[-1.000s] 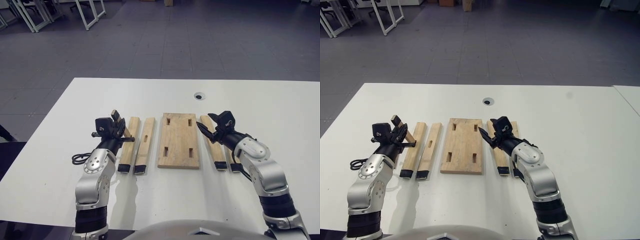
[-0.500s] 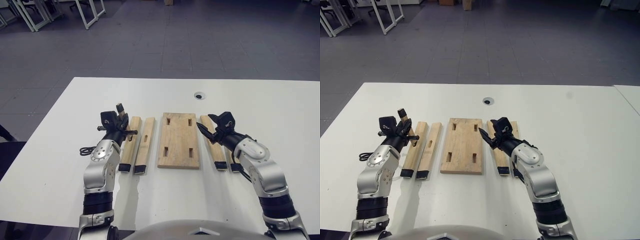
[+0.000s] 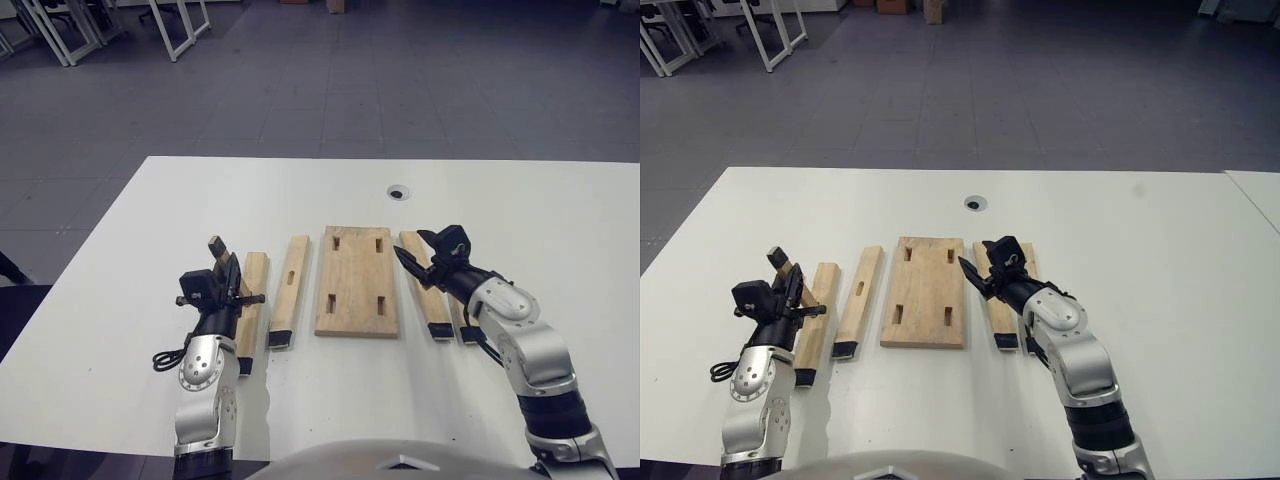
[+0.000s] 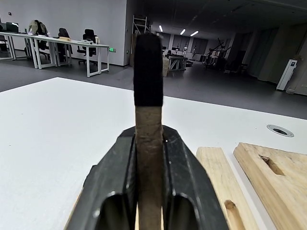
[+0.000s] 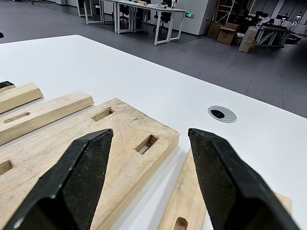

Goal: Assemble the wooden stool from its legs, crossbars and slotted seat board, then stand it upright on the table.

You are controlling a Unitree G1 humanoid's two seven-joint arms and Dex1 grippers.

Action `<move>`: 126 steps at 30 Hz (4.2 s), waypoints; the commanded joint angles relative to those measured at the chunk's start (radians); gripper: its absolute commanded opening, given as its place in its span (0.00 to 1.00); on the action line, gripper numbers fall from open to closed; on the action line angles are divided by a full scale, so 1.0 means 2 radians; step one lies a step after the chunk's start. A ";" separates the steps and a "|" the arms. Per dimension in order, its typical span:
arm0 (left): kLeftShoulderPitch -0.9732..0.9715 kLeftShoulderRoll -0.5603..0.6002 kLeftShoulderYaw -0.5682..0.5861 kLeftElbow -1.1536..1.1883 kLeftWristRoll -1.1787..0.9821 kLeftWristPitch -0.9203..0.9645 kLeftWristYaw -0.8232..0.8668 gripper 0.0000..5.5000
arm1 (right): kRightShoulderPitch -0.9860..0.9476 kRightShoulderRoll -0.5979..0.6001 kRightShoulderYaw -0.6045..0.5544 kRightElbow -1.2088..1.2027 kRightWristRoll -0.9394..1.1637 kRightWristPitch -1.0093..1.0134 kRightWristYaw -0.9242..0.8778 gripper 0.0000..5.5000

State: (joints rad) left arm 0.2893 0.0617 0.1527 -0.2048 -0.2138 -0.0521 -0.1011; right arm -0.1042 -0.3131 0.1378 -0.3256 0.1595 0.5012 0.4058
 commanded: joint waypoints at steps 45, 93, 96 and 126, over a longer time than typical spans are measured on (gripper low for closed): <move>-0.225 0.053 -0.016 0.098 0.015 0.037 -0.023 0.08 | -0.179 0.042 -0.049 0.123 0.073 0.128 0.009 0.53; 0.125 0.090 -0.042 -0.166 0.069 0.214 -0.011 0.42 | -0.203 0.033 -0.060 0.116 0.096 0.154 0.012 0.53; 0.141 0.074 -0.054 -0.163 0.087 0.212 0.005 0.42 | -0.193 0.034 -0.055 0.104 0.099 0.160 0.011 0.53; 0.115 0.035 -0.033 -0.147 0.075 0.279 0.025 0.38 | -0.168 0.034 -0.058 0.080 0.103 0.176 0.000 0.53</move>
State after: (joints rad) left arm 0.5327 0.1240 0.0813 -0.4931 -0.0726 0.4606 -0.0602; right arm -0.4383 -0.2457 0.0239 -0.1600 0.3575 0.8398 0.4138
